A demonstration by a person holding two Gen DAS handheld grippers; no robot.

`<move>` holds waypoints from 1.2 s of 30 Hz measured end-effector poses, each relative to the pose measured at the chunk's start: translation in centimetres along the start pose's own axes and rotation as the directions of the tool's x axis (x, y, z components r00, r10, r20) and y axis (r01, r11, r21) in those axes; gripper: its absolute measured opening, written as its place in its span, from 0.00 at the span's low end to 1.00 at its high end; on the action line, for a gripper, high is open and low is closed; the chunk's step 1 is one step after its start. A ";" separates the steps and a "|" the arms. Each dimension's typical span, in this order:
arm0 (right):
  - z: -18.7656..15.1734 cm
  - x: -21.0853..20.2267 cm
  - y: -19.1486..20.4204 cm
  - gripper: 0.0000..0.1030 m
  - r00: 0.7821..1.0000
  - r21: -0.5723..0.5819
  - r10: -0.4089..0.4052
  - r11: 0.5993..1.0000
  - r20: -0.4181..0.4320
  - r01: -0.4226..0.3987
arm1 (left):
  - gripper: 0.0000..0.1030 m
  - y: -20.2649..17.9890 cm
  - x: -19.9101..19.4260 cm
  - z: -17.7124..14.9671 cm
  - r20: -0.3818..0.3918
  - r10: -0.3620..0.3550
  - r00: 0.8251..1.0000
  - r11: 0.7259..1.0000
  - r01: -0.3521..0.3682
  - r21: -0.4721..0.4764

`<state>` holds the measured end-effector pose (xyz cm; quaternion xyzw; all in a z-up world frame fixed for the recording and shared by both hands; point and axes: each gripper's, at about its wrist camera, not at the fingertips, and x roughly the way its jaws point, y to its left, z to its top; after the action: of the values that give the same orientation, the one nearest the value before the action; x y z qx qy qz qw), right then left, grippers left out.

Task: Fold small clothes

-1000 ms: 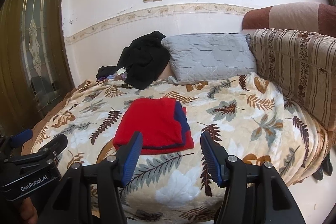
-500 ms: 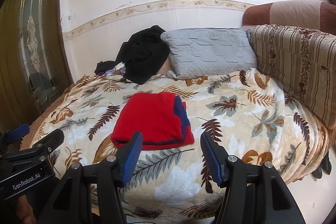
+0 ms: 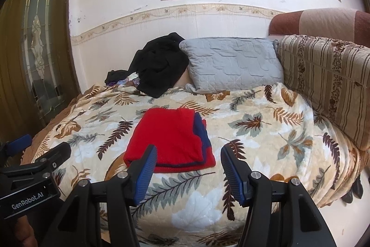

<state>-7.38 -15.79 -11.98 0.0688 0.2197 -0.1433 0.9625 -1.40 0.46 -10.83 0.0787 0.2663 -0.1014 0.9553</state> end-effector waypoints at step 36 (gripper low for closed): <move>0.9 3.8 0.7 0.60 0.998 -0.018 0.031 0.999 -0.046 -0.032 | 0.94 0.9 2.1 2.3 -0.019 0.011 1.000 1.000 -0.011 -0.007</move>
<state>-3.51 -16.21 -12.87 0.0666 0.2420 -0.1244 0.9600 1.70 0.55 -9.93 0.0776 0.2751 -0.0943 0.9536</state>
